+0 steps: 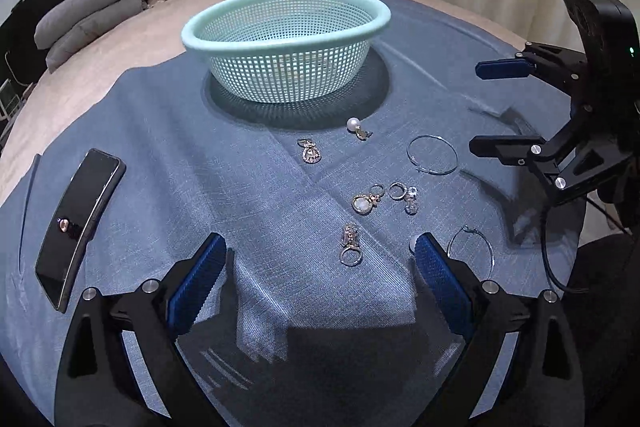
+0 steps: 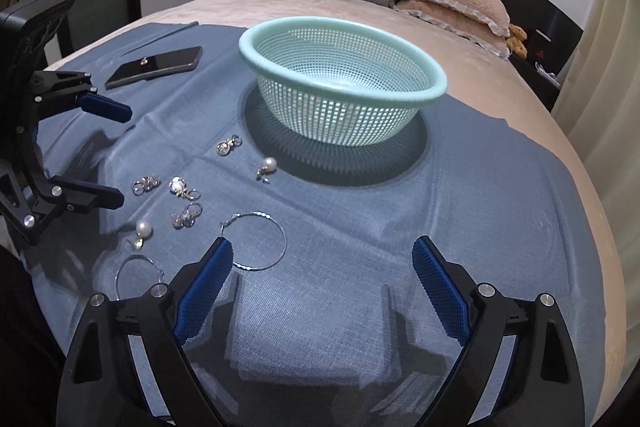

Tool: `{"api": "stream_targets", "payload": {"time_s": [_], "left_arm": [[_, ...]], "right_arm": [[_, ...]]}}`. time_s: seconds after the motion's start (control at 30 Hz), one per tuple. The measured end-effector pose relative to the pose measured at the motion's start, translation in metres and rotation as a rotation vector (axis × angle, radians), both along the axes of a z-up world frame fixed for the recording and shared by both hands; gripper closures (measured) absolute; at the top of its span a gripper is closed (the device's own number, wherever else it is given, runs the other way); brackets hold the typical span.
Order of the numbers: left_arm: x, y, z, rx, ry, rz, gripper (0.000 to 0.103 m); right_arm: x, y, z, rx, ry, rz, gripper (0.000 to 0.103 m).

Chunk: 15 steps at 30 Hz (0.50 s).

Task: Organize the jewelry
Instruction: 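Grasp a small silver earring with the left gripper while the right gripper grasps a silver hoop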

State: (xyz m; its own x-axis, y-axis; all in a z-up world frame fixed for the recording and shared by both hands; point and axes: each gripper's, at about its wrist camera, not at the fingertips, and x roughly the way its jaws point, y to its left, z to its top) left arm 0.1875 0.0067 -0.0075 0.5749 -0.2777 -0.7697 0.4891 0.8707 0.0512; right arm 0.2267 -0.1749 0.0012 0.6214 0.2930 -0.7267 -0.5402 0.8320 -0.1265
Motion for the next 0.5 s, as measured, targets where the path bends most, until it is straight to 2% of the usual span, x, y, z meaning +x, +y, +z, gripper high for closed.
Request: {"api": "stream_targets", "payload": {"time_s": [0.07,0.13,0.27,0.33,0.37,0.43,0.5], "left_arm": [[-0.005,-0.002,-0.003,0.031,-0.066,-0.004,0.01],[-0.006,-0.004,-0.006,0.041,-0.096,0.003,0.01],[-0.002,-0.001,-0.017,0.012,-0.084,0.016,0.012],[0.004,0.002,-0.019,-0.012,-0.074,0.016,0.031],[0.007,0.004,-0.021,-0.049,-0.036,0.003,0.036],[0.008,0.001,-0.021,-0.067,-0.032,0.013,0.043],[0.006,-0.004,-0.023,-0.048,-0.037,-0.011,0.051]], "right_arm": [[0.0,0.001,-0.006,0.023,0.012,0.014,0.016],[0.002,0.004,-0.011,0.024,0.025,0.024,0.016],[0.006,0.01,-0.021,0.018,0.032,0.034,0.016],[0.008,0.01,-0.025,0.037,0.043,0.032,0.016],[0.01,0.009,-0.026,0.059,0.05,0.029,0.016],[0.013,0.009,-0.029,0.087,0.07,0.016,0.016],[0.016,0.009,-0.032,0.113,0.092,0.001,0.016]]}}
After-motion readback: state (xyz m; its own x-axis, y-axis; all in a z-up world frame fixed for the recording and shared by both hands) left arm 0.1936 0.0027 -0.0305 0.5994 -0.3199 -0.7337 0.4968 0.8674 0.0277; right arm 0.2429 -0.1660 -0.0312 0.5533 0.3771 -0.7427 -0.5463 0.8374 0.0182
